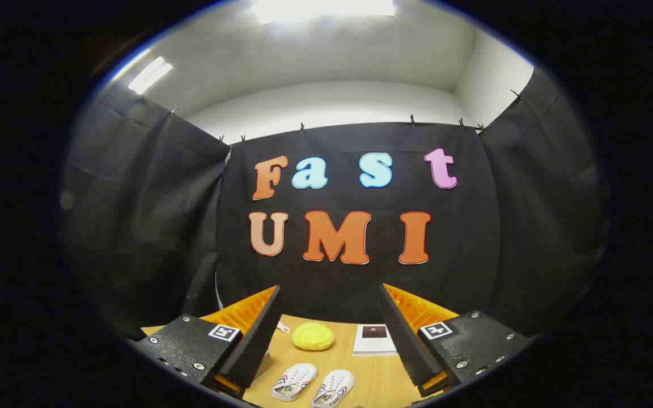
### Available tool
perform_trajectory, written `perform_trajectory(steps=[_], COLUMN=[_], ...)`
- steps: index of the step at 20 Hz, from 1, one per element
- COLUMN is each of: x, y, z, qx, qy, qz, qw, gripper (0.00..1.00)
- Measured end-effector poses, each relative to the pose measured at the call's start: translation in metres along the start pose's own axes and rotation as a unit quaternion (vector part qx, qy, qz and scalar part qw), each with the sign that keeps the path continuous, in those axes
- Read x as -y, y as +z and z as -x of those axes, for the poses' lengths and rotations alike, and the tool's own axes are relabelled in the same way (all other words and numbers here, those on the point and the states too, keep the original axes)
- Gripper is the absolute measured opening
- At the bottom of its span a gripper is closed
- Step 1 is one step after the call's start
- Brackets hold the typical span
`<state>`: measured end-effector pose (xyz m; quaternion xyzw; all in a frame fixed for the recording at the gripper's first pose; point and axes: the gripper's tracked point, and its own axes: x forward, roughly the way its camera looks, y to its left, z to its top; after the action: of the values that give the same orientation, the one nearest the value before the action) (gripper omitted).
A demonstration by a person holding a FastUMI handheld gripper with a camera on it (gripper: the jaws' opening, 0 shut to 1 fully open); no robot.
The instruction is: Open the storage box then place both shoes into the box .Put the left shoe in first, then the right shoe, with the right side of both shoes facing outward in a uniform manner.
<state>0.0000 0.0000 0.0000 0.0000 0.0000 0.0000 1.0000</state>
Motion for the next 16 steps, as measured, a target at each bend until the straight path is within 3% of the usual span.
perform_trajectory(steps=[16], x=[-0.014], y=[-0.005], z=[0.000], qx=[0.000], qy=[0.021], qz=[0.000], qw=[1.000], gripper=[1.00])
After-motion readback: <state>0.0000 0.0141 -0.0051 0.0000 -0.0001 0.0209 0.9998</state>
